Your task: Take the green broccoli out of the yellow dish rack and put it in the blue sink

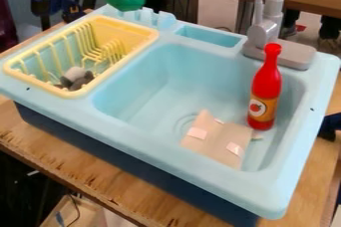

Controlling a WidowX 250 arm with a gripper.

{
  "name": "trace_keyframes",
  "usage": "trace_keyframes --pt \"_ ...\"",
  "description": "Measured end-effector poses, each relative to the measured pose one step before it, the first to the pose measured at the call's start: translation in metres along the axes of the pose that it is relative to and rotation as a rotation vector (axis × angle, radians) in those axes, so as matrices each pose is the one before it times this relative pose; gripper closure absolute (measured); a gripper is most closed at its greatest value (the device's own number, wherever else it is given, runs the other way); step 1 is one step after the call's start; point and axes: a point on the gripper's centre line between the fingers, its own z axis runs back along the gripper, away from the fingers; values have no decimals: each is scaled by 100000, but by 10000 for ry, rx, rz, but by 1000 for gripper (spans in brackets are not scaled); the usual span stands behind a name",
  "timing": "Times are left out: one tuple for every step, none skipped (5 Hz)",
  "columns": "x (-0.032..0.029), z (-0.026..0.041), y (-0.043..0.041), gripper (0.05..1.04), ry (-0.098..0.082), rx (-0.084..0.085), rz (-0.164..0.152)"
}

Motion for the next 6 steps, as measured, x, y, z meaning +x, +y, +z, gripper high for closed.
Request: trace_keyframes --pt "-891 -212 -2132 788 -477 -503 -685" --pt "-116 -1792 -2433 788 116 -607 -746" --pt "-561 -2130 -1956 788 581 -265 -449" --pt "-112 -2269 -1599 788 515 -340 -347" --pt "-356 -1959 -423 788 449 -205 -29" --pt "1 -1821 17 788 455 -71 111"
